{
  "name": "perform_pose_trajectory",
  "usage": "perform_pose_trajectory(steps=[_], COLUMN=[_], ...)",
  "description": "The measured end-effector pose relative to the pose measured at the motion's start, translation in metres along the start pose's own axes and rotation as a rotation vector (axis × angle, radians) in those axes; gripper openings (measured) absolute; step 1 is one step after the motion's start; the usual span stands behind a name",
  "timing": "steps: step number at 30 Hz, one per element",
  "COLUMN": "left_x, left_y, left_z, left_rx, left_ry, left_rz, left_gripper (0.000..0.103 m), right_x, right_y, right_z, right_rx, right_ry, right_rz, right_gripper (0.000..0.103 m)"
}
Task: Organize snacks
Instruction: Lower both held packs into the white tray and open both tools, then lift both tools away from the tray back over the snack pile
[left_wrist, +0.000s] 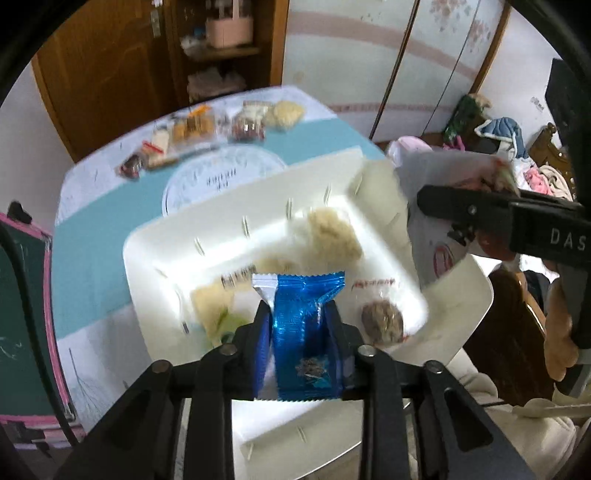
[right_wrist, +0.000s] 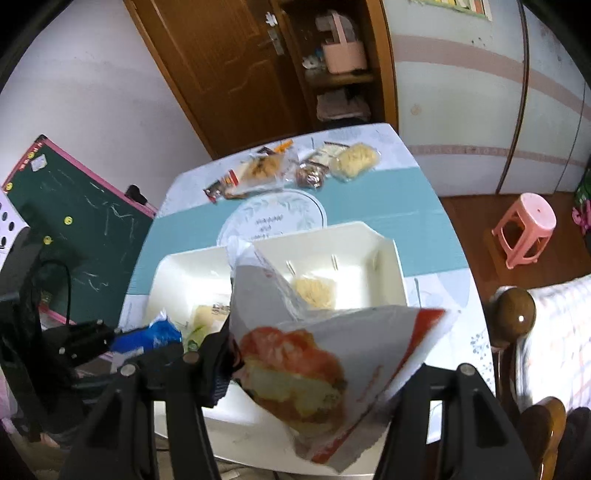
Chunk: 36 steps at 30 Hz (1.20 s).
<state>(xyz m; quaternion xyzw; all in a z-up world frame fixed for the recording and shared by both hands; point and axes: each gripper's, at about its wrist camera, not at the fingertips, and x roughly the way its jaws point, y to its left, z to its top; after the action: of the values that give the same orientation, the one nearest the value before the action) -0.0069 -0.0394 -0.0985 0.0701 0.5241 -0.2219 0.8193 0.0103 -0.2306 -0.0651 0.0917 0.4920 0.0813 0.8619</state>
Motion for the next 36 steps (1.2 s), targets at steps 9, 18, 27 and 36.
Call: perform_pose_trajectory(steps=[9, 18, 27, 36], left_x=[-0.022, -0.032, -0.038, -0.044], left_y=[0.025, 0.039, 0.041, 0.034], left_z=[0.004, 0.009, 0.01, 0.01], left_rx=[-0.145, -0.216, -0.222, -0.194], left_ry=[-0.104, -0.187, -0.23, -0.263], left_rz=[-0.035, 0.021, 0.08, 0.12], left_gripper=[0.084, 0.084, 0.084, 0.084], right_x=[-0.004, -0.011, -0.017, -0.024], right_y=[0.009, 0.013, 0.012, 0.016], right_z=[-0.002, 0.0, -0.003, -0.007], right_rx=[-0.014, -0.009, 0.008, -0.017], right_ry=[-0.063, -0.111, -0.146, -0.197], right_rz=[-0.027, -0.006, 0.006, -0.01], right_gripper=[0.088, 0.088, 0.088, 0.088])
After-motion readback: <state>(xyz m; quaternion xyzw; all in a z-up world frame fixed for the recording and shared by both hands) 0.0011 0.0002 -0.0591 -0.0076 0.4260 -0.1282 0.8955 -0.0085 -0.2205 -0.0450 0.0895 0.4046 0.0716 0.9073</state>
